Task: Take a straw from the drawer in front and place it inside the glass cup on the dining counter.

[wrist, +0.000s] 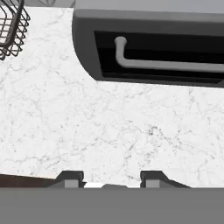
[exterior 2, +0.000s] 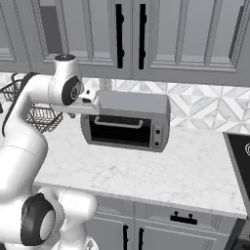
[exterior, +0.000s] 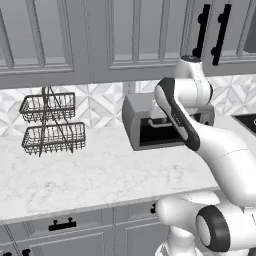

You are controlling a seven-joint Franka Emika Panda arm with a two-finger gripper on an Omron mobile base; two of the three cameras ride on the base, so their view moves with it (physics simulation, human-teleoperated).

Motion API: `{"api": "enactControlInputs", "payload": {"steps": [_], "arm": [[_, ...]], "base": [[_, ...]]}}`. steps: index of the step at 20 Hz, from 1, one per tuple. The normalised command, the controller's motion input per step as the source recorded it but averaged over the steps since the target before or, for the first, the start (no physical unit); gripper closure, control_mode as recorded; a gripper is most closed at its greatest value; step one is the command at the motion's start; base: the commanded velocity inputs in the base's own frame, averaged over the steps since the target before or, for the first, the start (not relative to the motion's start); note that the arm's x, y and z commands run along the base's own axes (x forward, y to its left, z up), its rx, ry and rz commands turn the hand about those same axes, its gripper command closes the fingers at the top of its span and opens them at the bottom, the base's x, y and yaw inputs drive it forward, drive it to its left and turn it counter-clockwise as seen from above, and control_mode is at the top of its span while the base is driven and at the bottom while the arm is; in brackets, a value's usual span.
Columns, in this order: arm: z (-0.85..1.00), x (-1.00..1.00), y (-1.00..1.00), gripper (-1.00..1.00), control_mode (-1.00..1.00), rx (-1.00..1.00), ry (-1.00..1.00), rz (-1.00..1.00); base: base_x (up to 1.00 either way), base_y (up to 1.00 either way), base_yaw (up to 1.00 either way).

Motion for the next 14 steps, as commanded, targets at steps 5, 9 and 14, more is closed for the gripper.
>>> {"api": "enactControlInputs", "payload": {"steps": [5,9,14], "arm": [[0.00,0.00,0.00,-1.00,1.00,0.00,0.00,0.00],[0.00,0.00,0.00,-1.00,1.00,0.00,0.00,0.00],[0.00,0.00,0.00,-1.00,1.00,0.00,0.00,0.00]], "base": [[-0.54,0.00,0.00],[-0.96,-0.22,0.01],[-0.22,-0.81,0.33]]}}
